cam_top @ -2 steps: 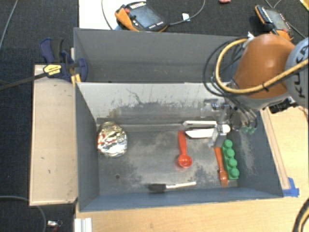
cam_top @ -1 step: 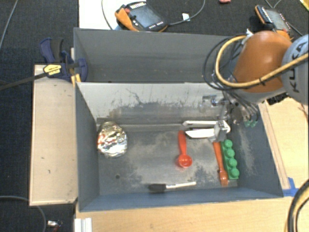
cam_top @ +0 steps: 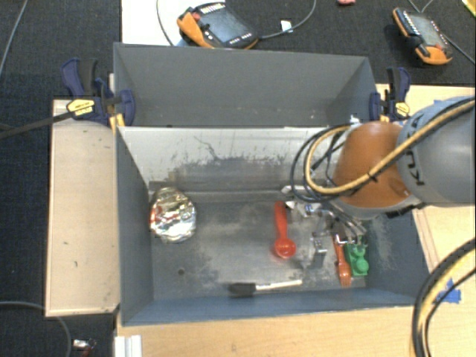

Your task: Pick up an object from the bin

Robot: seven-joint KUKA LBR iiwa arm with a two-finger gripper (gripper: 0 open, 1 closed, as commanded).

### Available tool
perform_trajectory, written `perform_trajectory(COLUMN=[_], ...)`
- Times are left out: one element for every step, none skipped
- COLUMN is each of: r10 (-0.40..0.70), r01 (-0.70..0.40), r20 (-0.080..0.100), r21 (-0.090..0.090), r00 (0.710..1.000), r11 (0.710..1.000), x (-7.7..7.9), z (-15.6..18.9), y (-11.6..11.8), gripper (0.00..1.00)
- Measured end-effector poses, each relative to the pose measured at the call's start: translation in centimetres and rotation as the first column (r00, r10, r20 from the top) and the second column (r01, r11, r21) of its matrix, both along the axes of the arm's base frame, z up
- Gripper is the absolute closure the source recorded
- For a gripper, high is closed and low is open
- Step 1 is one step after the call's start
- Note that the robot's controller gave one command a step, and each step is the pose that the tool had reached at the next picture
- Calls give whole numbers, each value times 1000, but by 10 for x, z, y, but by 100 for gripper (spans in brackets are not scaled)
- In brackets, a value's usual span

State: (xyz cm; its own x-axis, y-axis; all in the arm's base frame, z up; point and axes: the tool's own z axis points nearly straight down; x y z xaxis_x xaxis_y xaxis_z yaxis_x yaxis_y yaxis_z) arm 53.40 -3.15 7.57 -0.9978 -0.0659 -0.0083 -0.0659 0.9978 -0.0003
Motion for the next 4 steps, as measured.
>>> perform_trajectory(r10=[35, -242, -10, -9], r01=[-35, 242, 10, 9], r20=[6, -2, 6, 6], r21=[-2, 4, 0, 0], r00=[999, 970, 1000, 1000], r11=[999, 970, 1000, 1000], x=[2, -11, -30, -30], z=[-7, 7, -5, -4], y=[-42, 18, 79, 79], gripper=[0, 0, 100, 100])
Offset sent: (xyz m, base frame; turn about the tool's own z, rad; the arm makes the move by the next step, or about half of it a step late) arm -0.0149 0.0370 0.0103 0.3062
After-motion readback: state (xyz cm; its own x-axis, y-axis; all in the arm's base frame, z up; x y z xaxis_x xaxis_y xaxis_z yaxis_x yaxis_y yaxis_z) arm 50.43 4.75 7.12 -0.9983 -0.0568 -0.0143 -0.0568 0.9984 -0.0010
